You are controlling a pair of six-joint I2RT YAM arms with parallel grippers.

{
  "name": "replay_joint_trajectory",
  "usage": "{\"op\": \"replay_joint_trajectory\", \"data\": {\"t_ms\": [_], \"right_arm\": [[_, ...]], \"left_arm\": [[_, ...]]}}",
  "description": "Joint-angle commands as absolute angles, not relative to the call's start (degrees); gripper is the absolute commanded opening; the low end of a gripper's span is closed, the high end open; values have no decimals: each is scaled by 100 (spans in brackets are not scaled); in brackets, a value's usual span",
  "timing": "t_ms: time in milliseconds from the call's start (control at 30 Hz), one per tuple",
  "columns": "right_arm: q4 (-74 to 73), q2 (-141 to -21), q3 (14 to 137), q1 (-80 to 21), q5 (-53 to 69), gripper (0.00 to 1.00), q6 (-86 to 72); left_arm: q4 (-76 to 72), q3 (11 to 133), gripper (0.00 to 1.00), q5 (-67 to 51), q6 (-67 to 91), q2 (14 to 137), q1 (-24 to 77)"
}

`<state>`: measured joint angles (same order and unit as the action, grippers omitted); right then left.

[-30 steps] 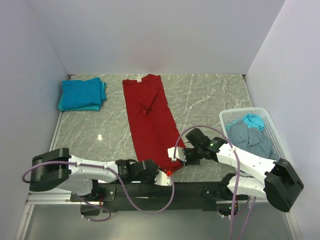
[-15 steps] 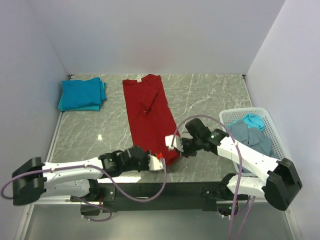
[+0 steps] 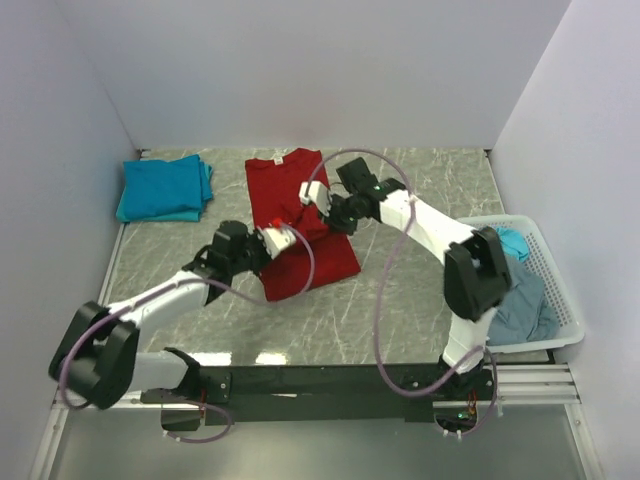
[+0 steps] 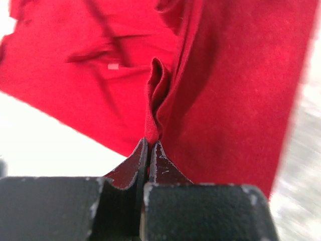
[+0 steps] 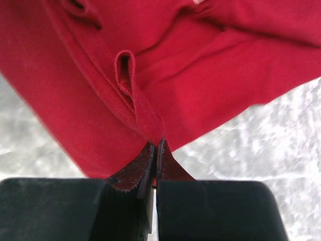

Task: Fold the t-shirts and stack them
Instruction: Fold the tshirt

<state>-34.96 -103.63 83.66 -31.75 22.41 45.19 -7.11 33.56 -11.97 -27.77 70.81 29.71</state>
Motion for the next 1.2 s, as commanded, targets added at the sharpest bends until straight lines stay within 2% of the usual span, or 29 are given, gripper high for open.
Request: {"op": "replay_joint_trajectory", "data": {"t_ms": [0, 267, 567, 600, 633, 667, 700, 733, 767, 800, 900, 1000, 1033, 1133, 1167], "right_arm": [[-3753, -11071, 9444, -3041, 2215, 0, 4290], [-3937, -12277, 10975, -2865, 1978, 0, 4017], [-3630, -12779, 11320, -2716, 1802, 0, 3674], [-3499, -12814, 11346, -2716, 1750, 2, 3535], [-3368, -12841, 11364, -2725, 1645, 14, 3411], [-3183, -12884, 11382, -2725, 1487, 27, 3201], [-2990, -12902, 11417, -2716, 1042, 38, 2721], [-2684, -12928, 11469, -2716, 846, 52, 2507], [-2559, -12964, 11626, -2725, 591, 57, 2296], [-2436, -12973, 11706, -2707, 258, 61, 1868], [-2347, -12780, 11813, -2611, 114, 65, 1688], [-2625, -12262, 11374, -2418, 1025, 65, 2106], [-2889, -12104, 11121, -2365, 2238, 65, 2449], [-4022, -11157, 10236, -2224, 4237, 65, 4362], [-4312, -10936, 9900, -2224, 4489, 65, 5012]], "left_arm": [[-1511, 3980, 0, -1810, -2769, 7758, 2427], [-1600, 4912, 0, -2118, -2804, 9043, 1873], [-1521, 5615, 0, -2153, -2637, 9887, 1644], [-1486, 5677, 5, -2101, -2611, 9922, 1644], [-1468, 5730, 12, -1970, -2445, 9958, 1635], [-1529, 5783, 24, -1830, -2295, 9967, 1635], [-1625, 5801, 56, -1654, -2155, 9932, 1626], [-1783, 5766, 75, -1261, -1918, 9862, 1617], [-2080, 5722, 93, -1092, -1846, 9626, 1582], [-2196, 5635, 99, -820, -1767, 9476, 1582], [-2110, 5634, 99, -369, -1854, 8844, 1529], [-1690, 5406, 99, -798, -2345, 8062, 1529], [-1522, 5301, 99, -1096, -2703, 7859, 1538], [-670, 4713, 98, -2318, -3747, 6982, 1686], [-520, 4328, 97, -2555, -4023, 6839, 1792]]}}
